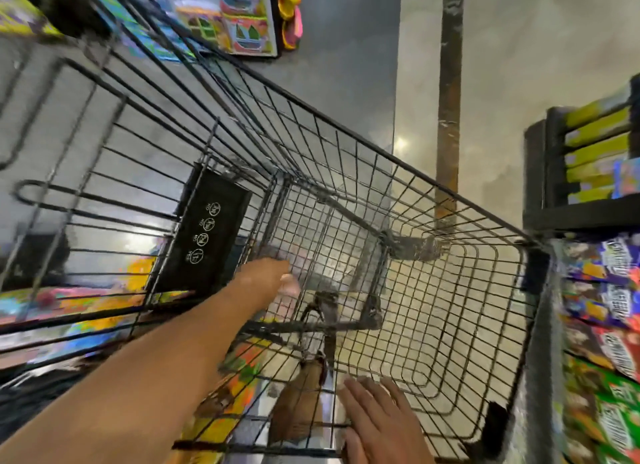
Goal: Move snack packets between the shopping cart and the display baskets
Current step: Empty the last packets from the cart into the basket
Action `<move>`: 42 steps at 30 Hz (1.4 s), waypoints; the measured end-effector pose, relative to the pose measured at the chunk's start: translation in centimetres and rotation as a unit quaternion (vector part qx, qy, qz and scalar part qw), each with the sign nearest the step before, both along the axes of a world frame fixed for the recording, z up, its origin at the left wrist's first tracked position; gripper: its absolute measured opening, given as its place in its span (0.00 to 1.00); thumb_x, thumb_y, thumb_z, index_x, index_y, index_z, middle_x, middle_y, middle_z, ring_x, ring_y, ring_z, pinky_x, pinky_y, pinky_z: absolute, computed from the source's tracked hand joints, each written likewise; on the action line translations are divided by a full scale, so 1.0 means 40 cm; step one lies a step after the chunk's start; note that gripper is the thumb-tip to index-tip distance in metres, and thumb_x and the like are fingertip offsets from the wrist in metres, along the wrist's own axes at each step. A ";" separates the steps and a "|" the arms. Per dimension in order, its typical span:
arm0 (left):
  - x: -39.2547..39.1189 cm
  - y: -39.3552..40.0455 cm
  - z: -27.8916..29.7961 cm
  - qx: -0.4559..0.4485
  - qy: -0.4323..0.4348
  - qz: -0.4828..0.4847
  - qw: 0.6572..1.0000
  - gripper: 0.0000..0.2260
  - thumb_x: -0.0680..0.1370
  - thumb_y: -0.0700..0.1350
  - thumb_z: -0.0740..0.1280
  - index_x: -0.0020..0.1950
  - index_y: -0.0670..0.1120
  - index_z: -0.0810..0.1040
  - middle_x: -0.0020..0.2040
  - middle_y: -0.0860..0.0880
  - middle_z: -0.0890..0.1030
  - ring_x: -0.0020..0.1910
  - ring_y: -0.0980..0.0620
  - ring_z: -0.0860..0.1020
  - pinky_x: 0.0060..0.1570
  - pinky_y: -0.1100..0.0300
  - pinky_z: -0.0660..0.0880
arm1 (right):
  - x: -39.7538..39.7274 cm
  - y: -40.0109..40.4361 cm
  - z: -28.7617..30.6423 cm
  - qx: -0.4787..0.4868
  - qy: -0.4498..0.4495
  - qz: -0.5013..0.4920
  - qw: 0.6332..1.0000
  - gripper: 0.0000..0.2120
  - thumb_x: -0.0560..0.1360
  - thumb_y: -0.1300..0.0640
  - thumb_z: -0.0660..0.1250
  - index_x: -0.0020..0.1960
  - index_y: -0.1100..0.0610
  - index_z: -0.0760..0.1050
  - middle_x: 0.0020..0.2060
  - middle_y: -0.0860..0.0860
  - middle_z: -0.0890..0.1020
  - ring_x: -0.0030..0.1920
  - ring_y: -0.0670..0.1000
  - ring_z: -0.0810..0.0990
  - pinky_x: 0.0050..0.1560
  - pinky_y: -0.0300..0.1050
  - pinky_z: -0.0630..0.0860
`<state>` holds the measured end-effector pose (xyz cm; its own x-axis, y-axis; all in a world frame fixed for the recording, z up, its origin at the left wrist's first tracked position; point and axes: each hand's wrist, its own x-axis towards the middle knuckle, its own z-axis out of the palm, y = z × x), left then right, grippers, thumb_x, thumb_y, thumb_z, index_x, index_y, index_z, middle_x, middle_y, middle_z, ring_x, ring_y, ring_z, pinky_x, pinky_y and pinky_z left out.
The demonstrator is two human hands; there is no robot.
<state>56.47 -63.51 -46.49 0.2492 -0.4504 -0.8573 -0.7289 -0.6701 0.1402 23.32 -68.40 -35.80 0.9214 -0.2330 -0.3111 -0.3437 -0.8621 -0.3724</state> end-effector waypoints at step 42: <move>-1.384 1.108 1.287 -0.495 -0.404 0.752 0.165 0.19 0.69 0.26 0.77 0.37 0.50 0.79 0.29 0.52 0.67 0.27 0.60 0.65 0.26 0.72 0.64 | -0.159 0.638 1.005 0.298 -0.093 0.364 0.877 0.27 0.80 0.54 0.70 0.74 0.36 0.66 0.76 0.32 0.62 0.79 0.40 0.61 0.81 0.47 0.60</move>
<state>1.12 -19.20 5.00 0.5704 0.8205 0.0369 0.1077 -0.1193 0.9870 16.97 -42.90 4.40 0.8059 0.5920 -0.0066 0.3321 -0.4612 -0.8228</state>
